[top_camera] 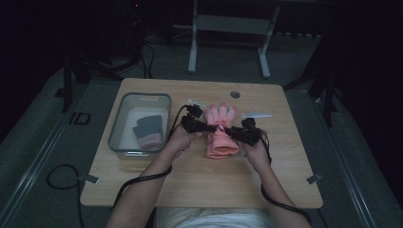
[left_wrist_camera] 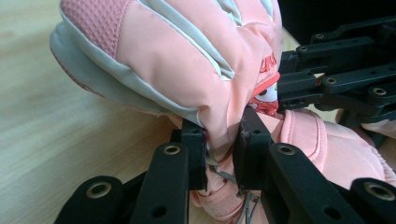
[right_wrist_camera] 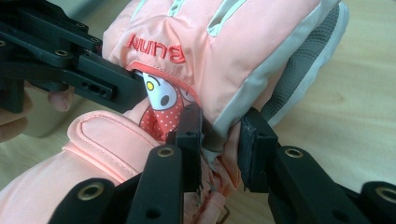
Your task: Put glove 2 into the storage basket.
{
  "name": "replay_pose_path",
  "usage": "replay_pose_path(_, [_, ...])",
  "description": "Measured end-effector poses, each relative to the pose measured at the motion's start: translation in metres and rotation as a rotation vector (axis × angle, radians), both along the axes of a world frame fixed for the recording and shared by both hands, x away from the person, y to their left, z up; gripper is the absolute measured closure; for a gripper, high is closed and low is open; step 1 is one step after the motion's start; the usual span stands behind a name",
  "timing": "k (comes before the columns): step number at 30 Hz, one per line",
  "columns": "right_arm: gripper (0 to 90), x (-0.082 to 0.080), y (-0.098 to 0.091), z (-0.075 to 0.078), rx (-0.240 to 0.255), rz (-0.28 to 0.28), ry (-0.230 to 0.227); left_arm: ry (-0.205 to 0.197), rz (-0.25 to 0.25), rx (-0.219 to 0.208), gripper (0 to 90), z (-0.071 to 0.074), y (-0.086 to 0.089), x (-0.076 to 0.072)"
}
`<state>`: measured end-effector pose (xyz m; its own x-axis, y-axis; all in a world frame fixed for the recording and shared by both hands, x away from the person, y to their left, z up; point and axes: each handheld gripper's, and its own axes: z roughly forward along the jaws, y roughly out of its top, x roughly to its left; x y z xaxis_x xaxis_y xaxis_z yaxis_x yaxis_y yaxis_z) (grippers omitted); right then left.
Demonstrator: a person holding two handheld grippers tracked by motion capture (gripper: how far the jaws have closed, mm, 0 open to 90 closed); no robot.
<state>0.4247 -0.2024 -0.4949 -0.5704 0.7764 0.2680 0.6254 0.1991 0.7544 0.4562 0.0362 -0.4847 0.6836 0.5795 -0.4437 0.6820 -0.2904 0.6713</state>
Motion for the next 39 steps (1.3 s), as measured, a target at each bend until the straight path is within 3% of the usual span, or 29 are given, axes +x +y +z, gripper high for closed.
replay_pose_path(7, [72.8,-0.003,0.011,0.03,0.028,0.018,-0.063,-0.062,0.015,-0.019,76.4,0.035,0.016,-0.007])
replay_pose_path(8, [72.8,-0.003,0.014,0.036,0.026,0.022,-0.074,-0.062,0.015,-0.019,76.5,0.035,0.016,-0.007])
replay_pose_path(9, [72.7,-0.003,0.018,0.043,0.022,0.029,-0.086,-0.081,0.027,-0.019,76.4,0.045,0.024,-0.01])
replay_pose_path(16, [72.7,-0.001,0.042,0.065,0.015,0.059,-0.124,-0.117,0.068,-0.013,76.4,0.067,0.047,-0.016])
replay_pose_path(25, [72.8,0.003,0.066,0.08,0.013,0.1,-0.145,-0.125,0.097,-0.007,76.5,0.081,0.072,-0.02])
replay_pose_path(26, [72.9,0.005,0.077,0.085,0.02,0.116,-0.152,-0.132,0.117,-0.009,76.5,0.087,0.084,-0.022])
replay_pose_path(37, [72.9,0.009,0.119,0.097,0.025,0.176,-0.174,-0.154,0.172,0.012,76.4,0.101,0.126,-0.033])
replay_pose_path(39, [72.9,0.011,0.134,0.099,0.026,0.193,-0.177,-0.153,0.198,0.016,76.5,0.102,0.14,-0.037])
